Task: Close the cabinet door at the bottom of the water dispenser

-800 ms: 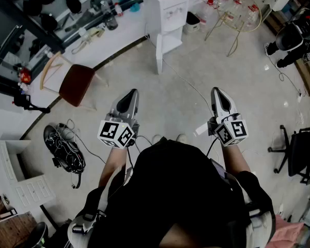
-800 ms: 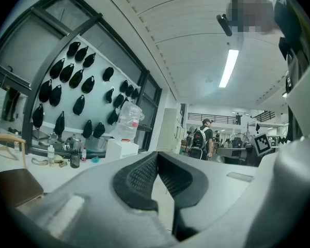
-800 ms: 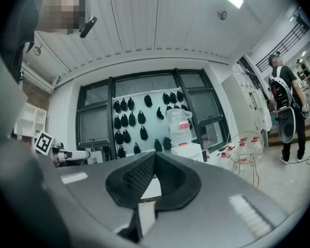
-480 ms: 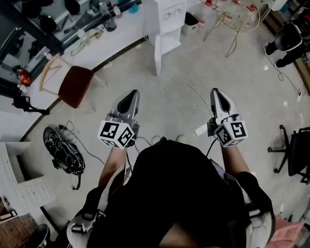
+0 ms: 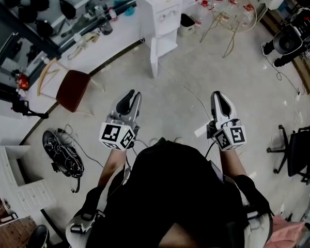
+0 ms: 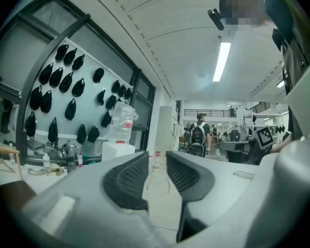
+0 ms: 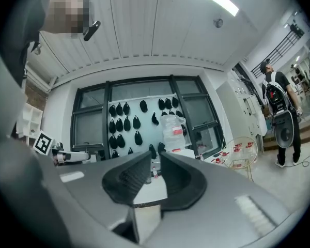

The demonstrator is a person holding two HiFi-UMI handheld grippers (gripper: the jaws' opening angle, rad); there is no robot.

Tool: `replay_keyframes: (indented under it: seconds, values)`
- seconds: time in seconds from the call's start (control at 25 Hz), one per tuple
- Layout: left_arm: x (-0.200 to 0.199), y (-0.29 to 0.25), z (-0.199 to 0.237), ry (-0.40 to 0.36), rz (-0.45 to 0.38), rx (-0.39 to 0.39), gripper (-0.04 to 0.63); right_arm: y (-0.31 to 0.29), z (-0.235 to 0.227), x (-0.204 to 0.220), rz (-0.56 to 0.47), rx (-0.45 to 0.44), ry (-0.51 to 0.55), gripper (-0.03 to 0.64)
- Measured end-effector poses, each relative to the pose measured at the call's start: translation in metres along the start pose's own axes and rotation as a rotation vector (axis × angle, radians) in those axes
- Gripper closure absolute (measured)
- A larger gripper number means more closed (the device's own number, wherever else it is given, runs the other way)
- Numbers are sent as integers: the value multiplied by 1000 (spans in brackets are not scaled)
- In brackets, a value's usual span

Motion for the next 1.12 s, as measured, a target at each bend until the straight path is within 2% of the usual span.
replay_keyframes:
  seconds: [0.16,0.2,0.24,0.36,0.64,0.8,1.12]
  values:
    - [3,-17,-11,-7,19,-26,268,-1,-6,-8,-17,-28,-41,270]
    - [4,-21,-13,4,19,-34,215,-1,-7,-10,-20,-36,-49,206]
    - [5,-24,-15,12,17,-44,174,0,-8,-12,-23,-43,-44,191]
    - [6,-34,-23,15,17,-72,126,4,-11,-14,-26,-59,14,183]
    - [5,-52,-52,23,-1,-104,123,20,-44,-16,-16,-66,13,184]
    - [11,-59,-67,18,18,-112,124,27,-65,-12,-6,-64,15,186]
    - [20,-75,-52,7,43,-114,124,1,-81,-5,16,-50,-17,186]
Point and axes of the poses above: the fingertips, and each gripper's own axes: y backward along the fingers, z to its left, x out of its underside, the point moved 2 cm from there along y, backward along the fingers, and after that the axes turned 1 degree about -y, right-handed, at the moved point
